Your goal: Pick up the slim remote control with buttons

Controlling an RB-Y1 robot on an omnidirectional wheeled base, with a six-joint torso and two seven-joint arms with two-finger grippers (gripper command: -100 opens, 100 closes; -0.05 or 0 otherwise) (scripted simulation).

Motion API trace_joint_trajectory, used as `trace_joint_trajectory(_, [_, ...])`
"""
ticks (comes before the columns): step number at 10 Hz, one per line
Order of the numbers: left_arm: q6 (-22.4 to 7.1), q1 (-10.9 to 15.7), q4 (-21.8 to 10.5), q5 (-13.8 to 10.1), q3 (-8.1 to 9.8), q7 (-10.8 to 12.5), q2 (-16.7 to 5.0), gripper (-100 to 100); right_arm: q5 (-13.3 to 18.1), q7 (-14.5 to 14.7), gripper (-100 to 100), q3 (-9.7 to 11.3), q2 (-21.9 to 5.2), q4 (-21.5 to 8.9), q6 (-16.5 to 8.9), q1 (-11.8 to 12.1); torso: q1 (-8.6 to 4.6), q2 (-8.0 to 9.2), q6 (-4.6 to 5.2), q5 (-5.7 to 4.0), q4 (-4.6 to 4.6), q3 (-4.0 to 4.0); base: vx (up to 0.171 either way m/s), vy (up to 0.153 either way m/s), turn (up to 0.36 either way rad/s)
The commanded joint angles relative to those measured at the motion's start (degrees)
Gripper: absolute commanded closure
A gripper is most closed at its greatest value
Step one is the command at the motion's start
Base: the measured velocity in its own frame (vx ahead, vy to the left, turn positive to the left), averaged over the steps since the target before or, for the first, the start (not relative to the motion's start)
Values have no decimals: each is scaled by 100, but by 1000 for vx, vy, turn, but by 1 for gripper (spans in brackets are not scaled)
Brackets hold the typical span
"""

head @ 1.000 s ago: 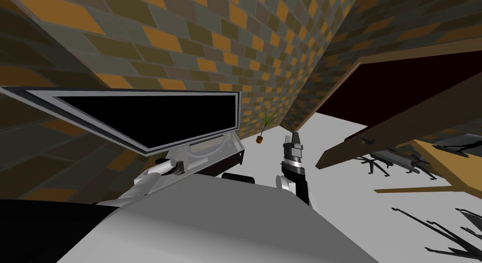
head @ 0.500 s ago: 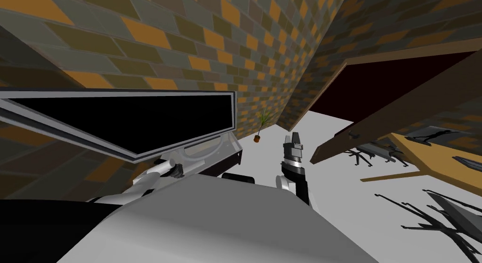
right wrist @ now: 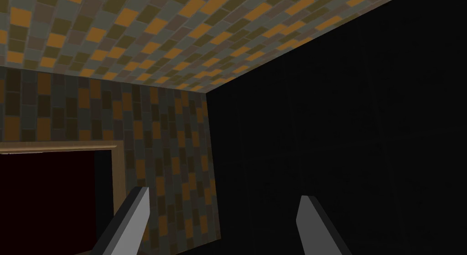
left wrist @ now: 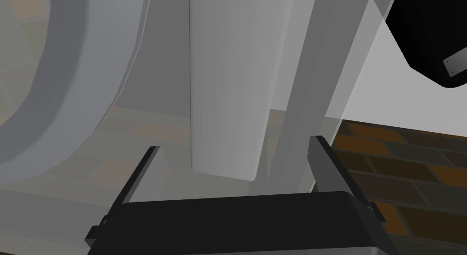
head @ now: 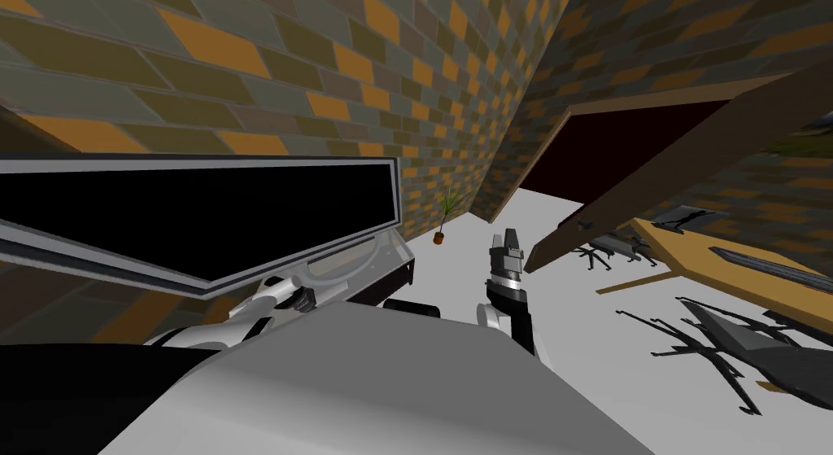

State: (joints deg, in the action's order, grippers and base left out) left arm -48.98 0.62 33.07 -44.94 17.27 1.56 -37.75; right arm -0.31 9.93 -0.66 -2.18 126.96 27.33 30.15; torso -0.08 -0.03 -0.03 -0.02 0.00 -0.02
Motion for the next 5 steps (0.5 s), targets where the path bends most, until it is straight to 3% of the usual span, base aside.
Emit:
trace_joint_trajectory(1, [-213, 104, -278, -101, -17, 62, -52, -100, 0, 0, 0, 0, 0, 0, 0, 0, 0, 0, 0, 0, 0, 0, 0, 5, -202])
trace_joint_trajectory(5, [-471, 336, -799, -268, -60, 98, -145, -100, 0, 0, 0, -1, 0, 0, 0, 1, 2, 2, -5, 0, 0, 1, 14, -8, -129])
